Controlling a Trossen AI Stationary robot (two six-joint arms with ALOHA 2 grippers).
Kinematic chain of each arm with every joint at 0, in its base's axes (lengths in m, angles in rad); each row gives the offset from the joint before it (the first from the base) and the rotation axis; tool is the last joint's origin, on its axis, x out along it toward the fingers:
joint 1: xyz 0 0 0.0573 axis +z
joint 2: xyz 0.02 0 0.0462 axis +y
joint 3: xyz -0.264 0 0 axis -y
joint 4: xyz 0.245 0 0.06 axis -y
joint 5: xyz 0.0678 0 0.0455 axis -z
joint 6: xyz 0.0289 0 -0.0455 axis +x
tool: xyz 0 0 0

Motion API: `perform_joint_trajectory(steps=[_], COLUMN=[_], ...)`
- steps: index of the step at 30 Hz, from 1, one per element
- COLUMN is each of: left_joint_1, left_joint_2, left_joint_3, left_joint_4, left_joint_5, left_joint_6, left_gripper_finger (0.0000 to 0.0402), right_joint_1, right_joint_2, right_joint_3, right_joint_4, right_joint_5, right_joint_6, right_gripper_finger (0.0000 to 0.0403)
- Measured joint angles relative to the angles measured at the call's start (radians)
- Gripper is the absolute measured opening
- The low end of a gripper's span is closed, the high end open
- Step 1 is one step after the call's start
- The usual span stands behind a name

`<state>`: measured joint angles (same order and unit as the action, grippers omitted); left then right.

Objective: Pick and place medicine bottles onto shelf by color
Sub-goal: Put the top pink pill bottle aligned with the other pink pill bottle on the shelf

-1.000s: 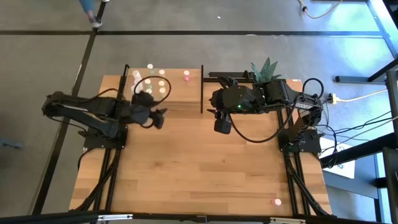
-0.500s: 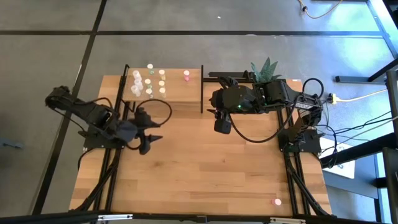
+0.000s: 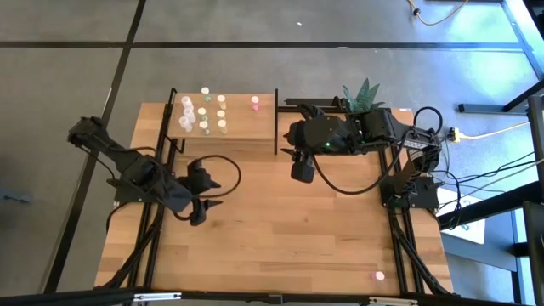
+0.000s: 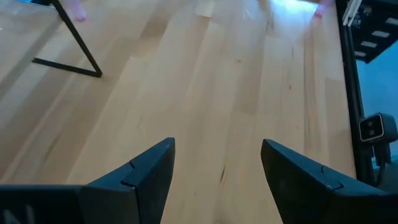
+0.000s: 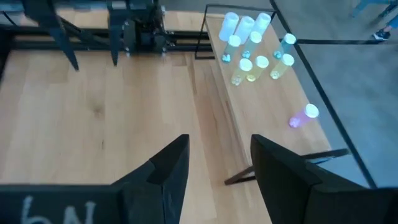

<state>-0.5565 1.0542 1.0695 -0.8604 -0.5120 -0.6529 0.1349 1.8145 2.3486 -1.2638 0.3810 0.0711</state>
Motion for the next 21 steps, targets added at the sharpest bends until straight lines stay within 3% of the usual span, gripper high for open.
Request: perform_joint_trajectory(steps=[9, 17, 21], left_joint_1=[-0.038, -0.041, -0.041], left_joint_2=[0.059, 0.082, 0.082], left_joint_3=[0.000, 0.000, 0.000], left_joint_4=[0.001, 0.001, 0.001], left_joint_5=[-0.031, -0.061, -0.097], left_joint_6=[-0.027, -0.028, -0.028], left_gripper_finger=[0.0232, 0.0232, 0.0232], right_joint_1=[0.000, 0.015, 0.057], right_joint_2=[0.000, 0.000, -0.001], right_joint_3=[0.000, 0.000, -0.020], right_joint_4=[-0.063, -0.305, -0.311], right_joint_5=[-0.162, -0.157, -0.130], right_joint_6=[0.051, 0.184, 0.213], right_gripper_finger=[0.0173, 0.0173, 0.0173])
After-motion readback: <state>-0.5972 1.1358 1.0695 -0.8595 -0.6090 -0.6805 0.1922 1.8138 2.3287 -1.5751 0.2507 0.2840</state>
